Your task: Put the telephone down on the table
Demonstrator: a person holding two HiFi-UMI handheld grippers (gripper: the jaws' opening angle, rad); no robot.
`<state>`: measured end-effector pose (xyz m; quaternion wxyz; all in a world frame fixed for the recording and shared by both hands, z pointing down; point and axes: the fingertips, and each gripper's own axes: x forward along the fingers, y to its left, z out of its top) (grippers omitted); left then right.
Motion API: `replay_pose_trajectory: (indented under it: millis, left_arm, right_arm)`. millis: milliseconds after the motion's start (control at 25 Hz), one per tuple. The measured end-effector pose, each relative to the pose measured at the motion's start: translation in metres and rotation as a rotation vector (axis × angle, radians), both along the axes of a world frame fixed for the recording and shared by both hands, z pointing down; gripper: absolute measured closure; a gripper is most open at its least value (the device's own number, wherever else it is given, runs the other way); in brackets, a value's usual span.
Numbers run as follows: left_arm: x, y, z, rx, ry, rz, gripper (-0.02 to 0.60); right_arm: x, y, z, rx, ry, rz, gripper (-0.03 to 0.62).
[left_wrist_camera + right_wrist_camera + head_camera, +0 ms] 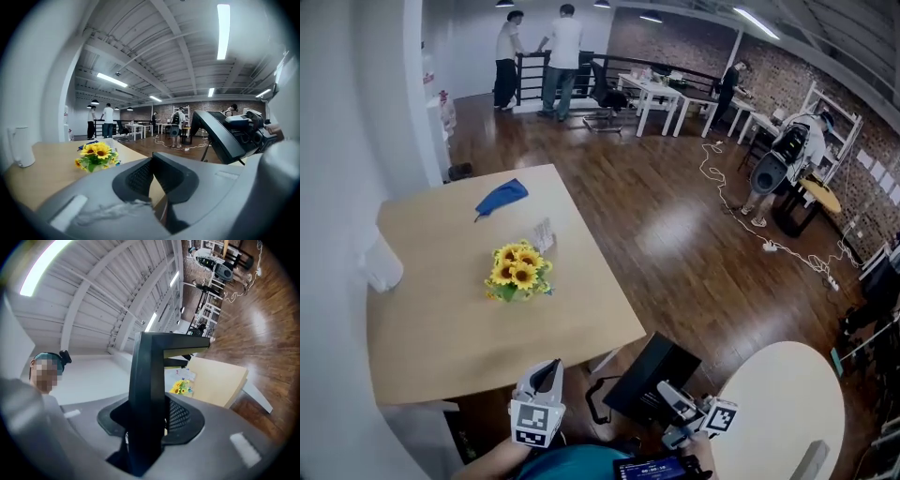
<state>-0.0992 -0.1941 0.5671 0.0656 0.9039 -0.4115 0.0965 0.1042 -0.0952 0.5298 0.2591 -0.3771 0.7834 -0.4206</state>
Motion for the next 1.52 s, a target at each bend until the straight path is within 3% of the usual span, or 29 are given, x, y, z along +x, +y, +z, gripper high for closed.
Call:
replay_pose_trajectory:
  millis: [360,680,1040,1520]
  left_arm:
    - [-0.077,-0.006,0.0,-0.026,0.023,-0.159,0.568]
    - [-0.111,-0.033,0.006,-0.05,0.013,-0.27,0.568]
    - [-0.109,-0.09,0.017,-0.067,-0.031,-0.338,0.568]
    - [-0.056,-0.149,0.035,-0.114,-0.125,-0.287,0.566]
  right_arm:
    - [-0.066,-0.048,0.002,-0.026,0.04,-0.177,0.444]
    - [-0.09,-0.116,0.027,-0.049,0.033,-0.301,0.444]
    - [-0.086,-0.204,0.071,-0.105,0.039,-0.465,0.444]
    - [-0.068,-0.298,0.149,-0.19,0.056,-0.633,0.444]
